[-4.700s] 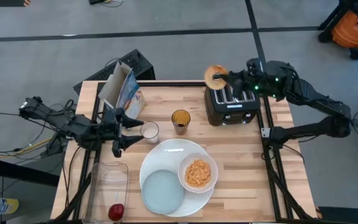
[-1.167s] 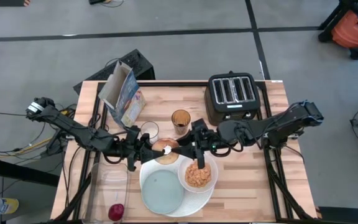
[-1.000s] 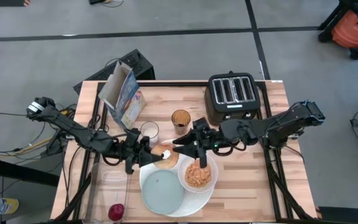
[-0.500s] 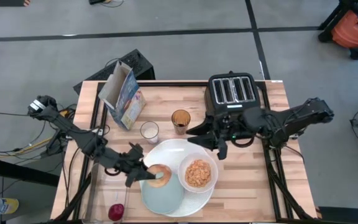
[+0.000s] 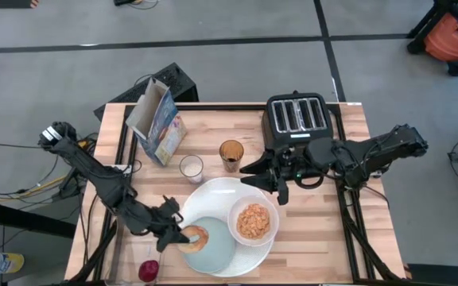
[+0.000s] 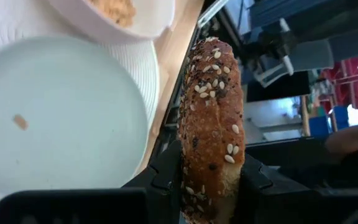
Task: Arrange a breakfast setting
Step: Put the toasted bread on the blue plate, then put the red apple on the blue plate
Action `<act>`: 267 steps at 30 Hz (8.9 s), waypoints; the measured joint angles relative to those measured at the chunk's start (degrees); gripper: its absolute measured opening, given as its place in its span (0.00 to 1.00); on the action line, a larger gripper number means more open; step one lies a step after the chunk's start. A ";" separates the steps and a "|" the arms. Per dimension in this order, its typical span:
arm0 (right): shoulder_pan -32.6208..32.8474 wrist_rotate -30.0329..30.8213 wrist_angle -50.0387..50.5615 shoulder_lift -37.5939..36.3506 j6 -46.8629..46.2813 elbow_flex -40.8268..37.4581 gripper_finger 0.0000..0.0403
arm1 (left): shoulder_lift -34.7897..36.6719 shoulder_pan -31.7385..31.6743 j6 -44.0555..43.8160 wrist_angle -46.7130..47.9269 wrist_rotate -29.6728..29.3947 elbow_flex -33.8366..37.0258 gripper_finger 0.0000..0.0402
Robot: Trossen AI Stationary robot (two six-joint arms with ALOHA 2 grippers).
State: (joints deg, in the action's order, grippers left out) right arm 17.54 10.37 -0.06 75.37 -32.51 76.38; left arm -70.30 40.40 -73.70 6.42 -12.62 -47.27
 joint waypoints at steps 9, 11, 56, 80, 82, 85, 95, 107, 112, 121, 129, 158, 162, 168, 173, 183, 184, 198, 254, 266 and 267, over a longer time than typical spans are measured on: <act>-0.44 0.04 0.19 0.00 0.02 0.00 0.48 | -11.57 0.52 -2.66 -2.46 5.26 0.00 0.18; -0.46 0.02 0.23 0.00 0.02 0.00 0.48 | -14.32 0.13 -2.66 -4.83 7.29 0.00 0.18; -0.26 -0.02 3.18 0.04 0.00 0.04 0.48 | -28.24 -8.91 -3.84 -17.98 25.88 0.00 0.18; 1.18 -0.04 3.16 0.04 0.02 0.04 0.48 | -28.24 -13.33 2.64 -16.55 33.27 0.00 0.35; 1.34 -0.04 3.17 0.04 0.02 0.04 0.48 | -28.24 -13.68 3.62 -15.41 33.38 0.00 0.35; 1.65 -0.04 3.16 0.04 0.02 0.04 0.48 | -28.24 -14.72 5.23 -14.14 33.28 0.00 0.35; 1.64 -0.06 3.14 0.04 -0.02 0.04 0.48 | -28.24 -16.46 7.93 -11.31 32.97 0.00 0.35; 1.27 -7.54 5.20 -6.25 0.51 0.07 0.48 | -25.63 -18.56 8.16 -11.35 32.92 0.00 0.35; 1.27 -7.55 10.63 -9.37 0.84 0.07 0.48 | -25.29 -19.69 8.16 -10.21 33.13 0.00 0.35; 2.04 -7.94 20.50 -17.69 -1.06 0.04 0.48 | -25.27 -20.17 8.99 -20.03 34.94 0.00 0.35; 3.97 -7.48 28.82 -26.31 16.54 0.04 0.48 | -25.23 -20.17 10.11 -40.75 34.89 0.00 0.35; 4.22 -19.76 -3.95 -64.45 24.12 -53.74 0.48 | -25.23 -21.26 36.20 -20.23 35.46 -22.67 0.35; 4.22 -19.74 -4.28 -67.25 24.00 -57.36 0.48 | -25.23 -21.85 44.30 -7.39 30.48 -30.98 0.35; 4.20 -19.71 -4.86 -71.19 26.38 -62.35 0.48 | -25.25 -22.03 56.12 11.28 19.58 -45.82 0.35; 4.17 -19.66 -6.36 -74.66 26.53 -67.28 0.48 | -25.24 -20.77 61.21 27.35 14.47 -55.87 0.35; 4.17 -19.40 -7.08 -75.23 25.00 -72.12 0.48 | -25.21 -16.89 54.92 56.47 4.26 -63.29 0.35; 4.17 -19.37 -7.19 -75.23 25.00 -72.19 0.48 | -25.10 -16.32 53.48 58.72 4.25 -63.30 0.35; 4.17 -19.33 -3.42 -75.24 20.50 -72.22 0.48 | -24.79 -6.60 35.82 80.11 3.76 -63.34 0.35; 4.16 -19.31 9.87 -75.06 20.46 -72.11 0.48 | -24.24 23.81 -12.79 83.46 2.71 -57.56 0.35; 4.16 -19.32 9.89 -75.06 20.44 -72.15 0.48 | -24.35 30.63 -20.00 75.98 -1.80 -52.71 0.35; 4.15 -19.32 9.89 -75.07 20.44 -72.15 0.48 | -24.35 30.92 -21.24 75.80 -1.94 -52.33 0.35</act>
State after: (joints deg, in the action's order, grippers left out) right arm 21.69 -8.95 9.82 0.30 -12.08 4.23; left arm -94.65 71.32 -94.93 82.22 -14.56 -99.60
